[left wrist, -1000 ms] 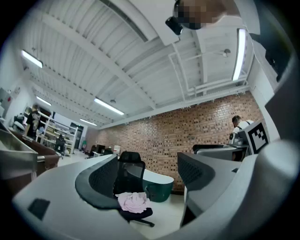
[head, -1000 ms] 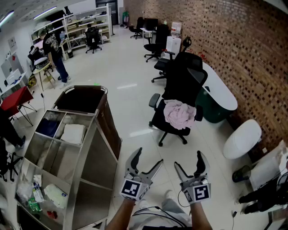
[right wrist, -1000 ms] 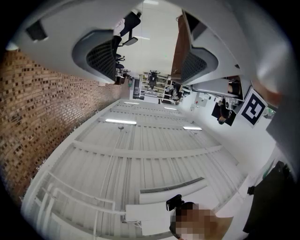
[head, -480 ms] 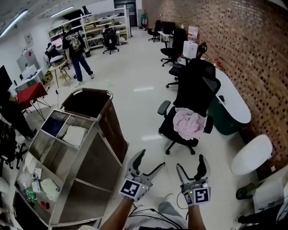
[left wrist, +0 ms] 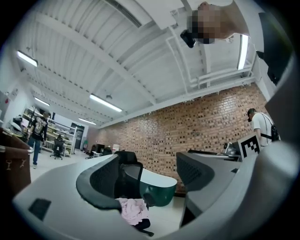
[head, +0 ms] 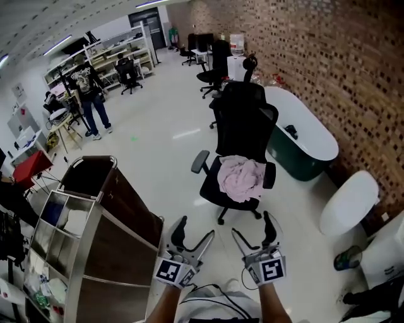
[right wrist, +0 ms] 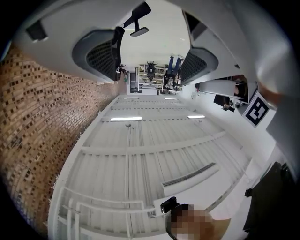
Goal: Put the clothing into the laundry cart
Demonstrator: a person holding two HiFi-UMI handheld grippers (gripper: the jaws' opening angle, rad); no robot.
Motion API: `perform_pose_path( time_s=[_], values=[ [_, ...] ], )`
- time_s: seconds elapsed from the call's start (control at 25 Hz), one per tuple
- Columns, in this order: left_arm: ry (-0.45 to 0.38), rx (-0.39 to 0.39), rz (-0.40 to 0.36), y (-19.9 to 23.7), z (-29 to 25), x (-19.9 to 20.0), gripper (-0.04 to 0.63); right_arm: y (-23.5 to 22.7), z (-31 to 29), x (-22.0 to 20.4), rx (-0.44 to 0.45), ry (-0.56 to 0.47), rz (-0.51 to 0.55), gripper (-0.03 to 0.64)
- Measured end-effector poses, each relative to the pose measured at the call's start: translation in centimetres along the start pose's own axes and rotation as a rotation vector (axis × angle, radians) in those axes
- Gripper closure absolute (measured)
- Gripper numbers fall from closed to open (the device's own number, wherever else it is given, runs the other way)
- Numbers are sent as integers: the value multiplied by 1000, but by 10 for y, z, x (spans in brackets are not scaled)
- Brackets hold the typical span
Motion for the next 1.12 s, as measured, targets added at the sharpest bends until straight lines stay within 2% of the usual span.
perform_pose_path(
  time_s=[0.08,0.2,0.32,0.56,0.68,0.8,1.0,1.12],
  values=[
    [16,-25,15,-5,-19,-6,222,-12,2,-11,-4,17,-4,167],
    [39,-57,-28,-2,-41,-19,222,-26,-1,-20,-7,47,-45,167],
    [42,-98,15,-7,-71,-7,222,-40,-5,-25,-24,69,-65,167],
    [38,-156,42,17,-122,-27,222,-83,-32,-55,-122,115,-52,167],
    [26,-177,4,47,-142,-49,222,-90,-62,-57,-114,107,-36,167],
    [18,-187,26,73,-168,-36,222,-89,-102,-63,-95,99,-32,167],
    [21,-182,-59,134,-200,-31,222,-81,-181,-71,-49,99,-51,167],
    [-9,-145,-24,180,-206,-32,222,-70,-231,-82,-17,100,-42,169]
  ],
)
Point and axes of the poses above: the fingertips, and each gripper's own axes: z backward along the fingers, y to its left, x out of its top, the point moved 9 cm from there along z, backward along the fingers, and after that the axes turned 15 degrees about -x, right-handed, at the moved point
